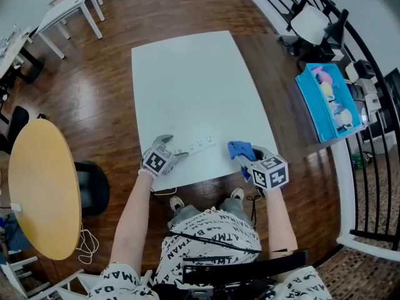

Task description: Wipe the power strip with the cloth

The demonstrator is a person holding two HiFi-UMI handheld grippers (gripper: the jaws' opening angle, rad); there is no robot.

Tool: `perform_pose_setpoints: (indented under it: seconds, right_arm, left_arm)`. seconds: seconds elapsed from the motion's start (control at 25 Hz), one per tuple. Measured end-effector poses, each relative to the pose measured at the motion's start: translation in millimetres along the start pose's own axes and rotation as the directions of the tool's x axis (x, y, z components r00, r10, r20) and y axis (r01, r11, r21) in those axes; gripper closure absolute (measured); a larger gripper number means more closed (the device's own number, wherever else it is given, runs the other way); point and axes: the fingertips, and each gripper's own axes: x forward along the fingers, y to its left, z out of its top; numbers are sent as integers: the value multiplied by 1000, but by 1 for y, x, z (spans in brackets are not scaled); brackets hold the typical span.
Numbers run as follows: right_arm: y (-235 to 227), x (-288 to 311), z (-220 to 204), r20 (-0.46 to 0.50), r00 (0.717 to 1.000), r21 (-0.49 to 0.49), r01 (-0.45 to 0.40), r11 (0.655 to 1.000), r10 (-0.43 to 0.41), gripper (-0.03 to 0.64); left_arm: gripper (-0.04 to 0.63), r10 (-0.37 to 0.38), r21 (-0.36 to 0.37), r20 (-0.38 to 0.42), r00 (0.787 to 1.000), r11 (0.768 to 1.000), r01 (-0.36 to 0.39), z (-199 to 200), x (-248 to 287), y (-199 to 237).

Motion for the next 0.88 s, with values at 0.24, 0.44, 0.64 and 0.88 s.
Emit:
perform_pose_setpoints:
  seconds: [0.24,0.44,0.64,0.88]
  right_arm:
    - [0,0,8,65,998,58,-22,998,19,480]
    - [11,9,14,132,991,105,-35,994,21,480]
    - [34,21,19,156,986,105,-80,991,63,480]
    - [58,22,18,145,986,40,-84,996,78,483]
  left_arm:
    - [228,229,-255,229,946,952,-169,26,-72,20]
    - [541,464,-502,286,838,818,-282,13,-136,11]
    - [595,579,-623,250,776,710,-328,-3,-151,-17]
    - [595,606,-670,269,748,676,-307,9,-153,-46]
